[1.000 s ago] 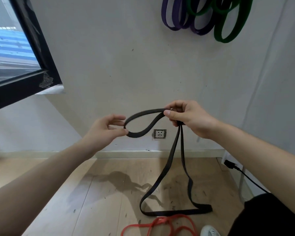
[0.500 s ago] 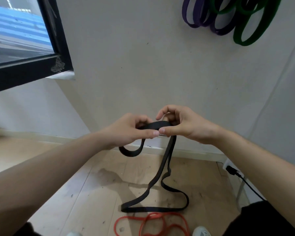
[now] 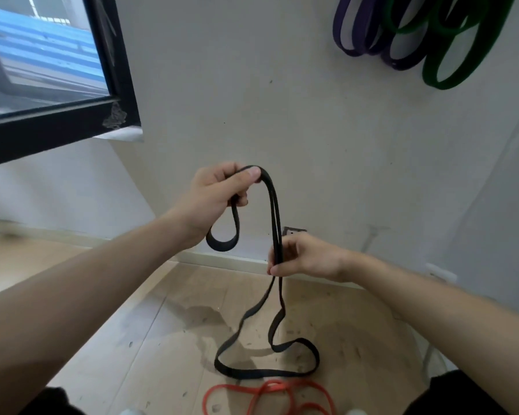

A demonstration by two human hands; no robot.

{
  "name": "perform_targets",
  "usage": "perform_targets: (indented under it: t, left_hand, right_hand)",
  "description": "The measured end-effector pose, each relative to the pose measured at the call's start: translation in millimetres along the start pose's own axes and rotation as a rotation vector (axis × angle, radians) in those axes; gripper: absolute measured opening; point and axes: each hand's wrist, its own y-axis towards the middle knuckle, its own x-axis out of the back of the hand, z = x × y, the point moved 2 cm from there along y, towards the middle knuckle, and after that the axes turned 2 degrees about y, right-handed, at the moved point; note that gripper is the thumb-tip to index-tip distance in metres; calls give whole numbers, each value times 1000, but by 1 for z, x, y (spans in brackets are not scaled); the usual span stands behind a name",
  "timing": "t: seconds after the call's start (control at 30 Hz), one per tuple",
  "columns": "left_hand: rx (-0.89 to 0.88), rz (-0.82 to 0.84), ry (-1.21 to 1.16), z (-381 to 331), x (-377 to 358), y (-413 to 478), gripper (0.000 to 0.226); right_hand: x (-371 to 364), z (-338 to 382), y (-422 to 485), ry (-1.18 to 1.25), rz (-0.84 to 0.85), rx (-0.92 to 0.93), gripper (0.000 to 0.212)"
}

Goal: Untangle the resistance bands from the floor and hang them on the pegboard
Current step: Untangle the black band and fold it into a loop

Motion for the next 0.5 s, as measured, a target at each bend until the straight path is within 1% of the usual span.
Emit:
perform_targets:
  t: [0.13,0.27,0.4,0.47,0.5]
  left_hand:
    - [-14,-117,-6,-1,20,4,17]
    - [29,-175,48,14,44,5,22]
    - [156,-66,154,40,66,4,22]
    - [234,-1,284,56,79,2,22]
    - [263,43,396,64,84,1,23]
  right_hand:
    - [1,-12,9,24,-14,-28,13]
    - [13,-18,10,72,-97,-72,17]
    - [30,-14,5,113,-186,-61,23]
    - [38,-10,2,146,-270,-37,23]
    - [42,-7,1,158,-310,-14,22]
